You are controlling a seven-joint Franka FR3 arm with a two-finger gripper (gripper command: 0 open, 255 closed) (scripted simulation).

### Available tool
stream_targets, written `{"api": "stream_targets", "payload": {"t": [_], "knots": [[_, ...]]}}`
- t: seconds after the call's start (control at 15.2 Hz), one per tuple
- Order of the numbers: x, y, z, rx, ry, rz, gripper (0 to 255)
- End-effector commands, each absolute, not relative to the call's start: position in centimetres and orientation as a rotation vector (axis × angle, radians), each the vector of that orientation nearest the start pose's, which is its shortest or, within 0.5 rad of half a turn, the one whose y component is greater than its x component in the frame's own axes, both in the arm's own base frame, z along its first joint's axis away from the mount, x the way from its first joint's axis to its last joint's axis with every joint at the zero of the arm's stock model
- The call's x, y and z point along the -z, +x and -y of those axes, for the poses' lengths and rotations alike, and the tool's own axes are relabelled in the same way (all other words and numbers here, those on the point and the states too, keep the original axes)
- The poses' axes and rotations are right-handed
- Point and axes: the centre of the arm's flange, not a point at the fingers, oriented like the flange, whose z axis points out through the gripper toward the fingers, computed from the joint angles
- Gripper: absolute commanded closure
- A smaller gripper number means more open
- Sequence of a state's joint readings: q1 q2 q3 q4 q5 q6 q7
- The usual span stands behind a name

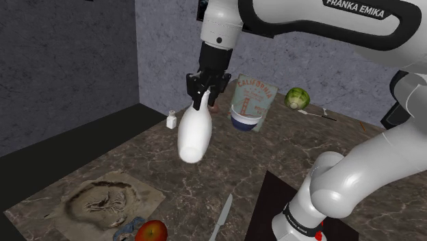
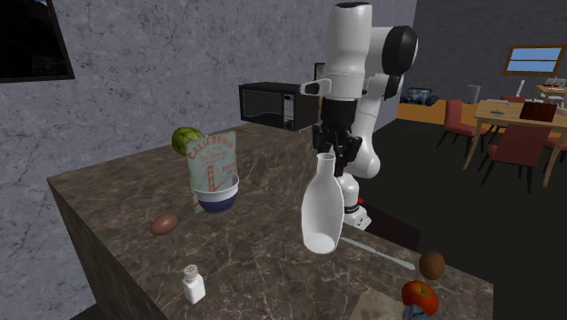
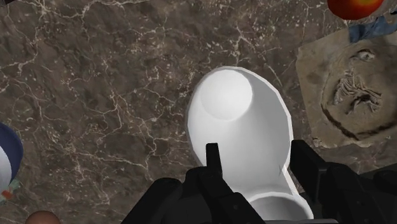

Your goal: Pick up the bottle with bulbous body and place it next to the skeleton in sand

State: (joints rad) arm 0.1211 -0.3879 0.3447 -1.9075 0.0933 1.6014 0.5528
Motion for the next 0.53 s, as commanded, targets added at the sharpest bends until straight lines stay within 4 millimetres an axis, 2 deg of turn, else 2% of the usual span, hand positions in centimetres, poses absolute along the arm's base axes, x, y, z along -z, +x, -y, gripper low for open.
{"api": "stream_targets", "payload": {"t": [0.0,0.46], "knots": [[-63.7,37.6,-23.3,0.112,-3.136,-0.168,255],[-60.0,37.6,-23.3,0.112,-3.136,-0.168,255]]}}
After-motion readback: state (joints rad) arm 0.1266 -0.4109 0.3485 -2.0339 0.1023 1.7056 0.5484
